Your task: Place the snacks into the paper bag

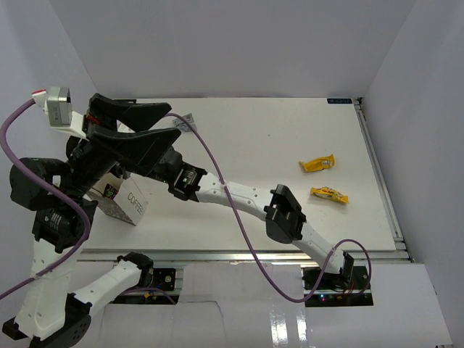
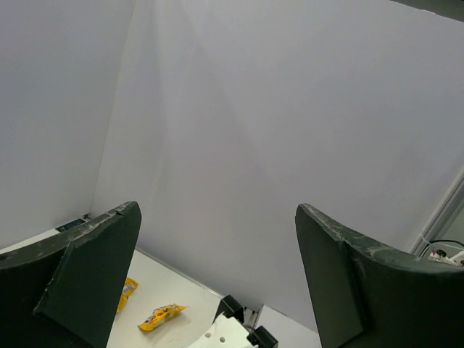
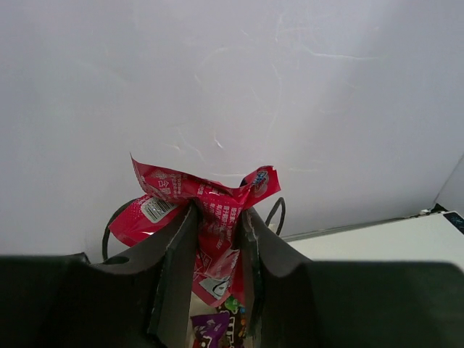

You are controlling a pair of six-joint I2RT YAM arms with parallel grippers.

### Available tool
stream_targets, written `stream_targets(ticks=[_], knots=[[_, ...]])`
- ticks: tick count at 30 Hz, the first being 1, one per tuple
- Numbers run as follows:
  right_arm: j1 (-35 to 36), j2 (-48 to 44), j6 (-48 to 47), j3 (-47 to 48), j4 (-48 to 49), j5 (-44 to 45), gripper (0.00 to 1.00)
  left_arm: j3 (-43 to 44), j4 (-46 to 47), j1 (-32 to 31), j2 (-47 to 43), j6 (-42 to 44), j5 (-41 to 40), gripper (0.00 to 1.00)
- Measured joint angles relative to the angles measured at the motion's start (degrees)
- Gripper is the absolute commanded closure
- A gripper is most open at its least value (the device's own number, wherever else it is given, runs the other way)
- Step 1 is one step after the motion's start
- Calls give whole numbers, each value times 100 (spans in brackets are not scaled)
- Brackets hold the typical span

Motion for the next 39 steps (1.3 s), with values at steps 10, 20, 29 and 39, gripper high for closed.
stream_targets(ticks=[10,20,29,39], knots=[[173,188,-179,-2,879,1169,86,-42,17,0,-240,-61,-24,2],[496,188,-210,-271,1075,1606,86,-155,-68,0,-361,-61,-35,2],[807,188,-396,-529,1189,1965,84,-232,-160,0,-664,-61,-90,2],[839,319,-1040,-704,1685,2225,80,-260,-205,0,-730,-142,-87,2]])
